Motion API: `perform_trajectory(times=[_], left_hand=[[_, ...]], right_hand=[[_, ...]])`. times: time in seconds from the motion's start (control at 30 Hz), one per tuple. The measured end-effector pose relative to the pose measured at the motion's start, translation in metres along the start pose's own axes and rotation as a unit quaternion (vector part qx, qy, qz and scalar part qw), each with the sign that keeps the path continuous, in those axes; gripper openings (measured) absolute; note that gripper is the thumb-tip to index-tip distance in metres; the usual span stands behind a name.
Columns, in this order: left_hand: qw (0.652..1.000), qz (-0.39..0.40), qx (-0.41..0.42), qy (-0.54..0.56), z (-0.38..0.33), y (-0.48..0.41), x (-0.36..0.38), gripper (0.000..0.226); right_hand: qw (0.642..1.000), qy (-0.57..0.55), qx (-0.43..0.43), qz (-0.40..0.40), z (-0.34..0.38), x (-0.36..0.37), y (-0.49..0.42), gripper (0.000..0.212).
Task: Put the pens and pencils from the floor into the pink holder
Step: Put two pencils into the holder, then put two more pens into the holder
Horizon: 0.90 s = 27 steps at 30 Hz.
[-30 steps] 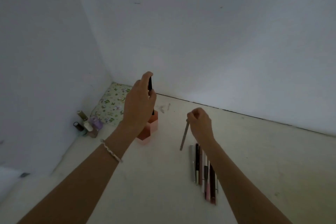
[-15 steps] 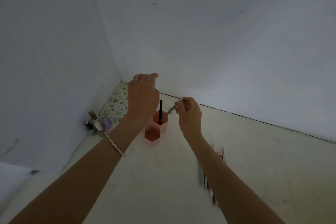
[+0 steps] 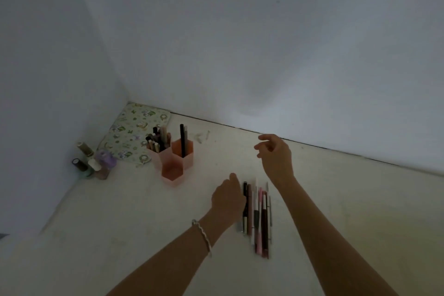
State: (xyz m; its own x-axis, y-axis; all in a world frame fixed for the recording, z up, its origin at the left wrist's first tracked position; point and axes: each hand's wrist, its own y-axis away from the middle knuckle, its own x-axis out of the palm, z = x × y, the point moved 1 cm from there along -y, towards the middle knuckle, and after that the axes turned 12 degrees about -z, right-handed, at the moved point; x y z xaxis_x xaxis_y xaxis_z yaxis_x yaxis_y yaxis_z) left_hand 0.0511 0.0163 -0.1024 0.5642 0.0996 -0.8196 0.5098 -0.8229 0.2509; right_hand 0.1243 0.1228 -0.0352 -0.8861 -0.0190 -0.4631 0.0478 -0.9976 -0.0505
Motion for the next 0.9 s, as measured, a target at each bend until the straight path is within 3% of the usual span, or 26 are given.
perform_trajectory(times=[0.17, 0.27, 0.37, 0.47, 0.57, 0.77, 0.9], left_hand=[[0.999, -0.006, -0.015, -0.041, -0.002, -0.003, 0.025, 0.066], [0.999, -0.016, -0.027, 0.018, -0.002, -0.008, 0.016, 0.062], [0.991, -0.079, -0.026, 0.102, -0.005, -0.015, -0.011, 0.047], [0.975, -0.155, 0.009, 0.161, -0.009, -0.021, -0.046, 0.040], [0.954, -0.204, 0.048, 0.213, -0.013, -0.022, -0.080, 0.039], [0.905, -0.356, 0.096, 0.210, 0.008, -0.034, -0.164, 0.041], [0.915, -0.375, 0.082, 0.122, 0.032, -0.049, -0.191, 0.036]], right_hand=[[0.998, 0.041, 0.033, 0.021, -0.034, -0.028, 0.001, 0.022], [0.993, 0.102, 0.044, 0.046, -0.051, -0.026, 0.003, 0.020], [0.973, 0.206, 0.049, 0.095, -0.065, -0.013, 0.003, 0.013], [0.946, 0.296, 0.043, 0.123, -0.076, 0.005, 0.008, 0.038], [0.932, 0.338, 0.033, 0.129, -0.084, 0.018, 0.016, 0.029], [0.965, 0.247, 0.054, 0.064, -0.041, 0.015, -0.011, 0.036], [0.995, 0.069, 0.066, 0.013, 0.009, 0.009, -0.032, 0.030]])
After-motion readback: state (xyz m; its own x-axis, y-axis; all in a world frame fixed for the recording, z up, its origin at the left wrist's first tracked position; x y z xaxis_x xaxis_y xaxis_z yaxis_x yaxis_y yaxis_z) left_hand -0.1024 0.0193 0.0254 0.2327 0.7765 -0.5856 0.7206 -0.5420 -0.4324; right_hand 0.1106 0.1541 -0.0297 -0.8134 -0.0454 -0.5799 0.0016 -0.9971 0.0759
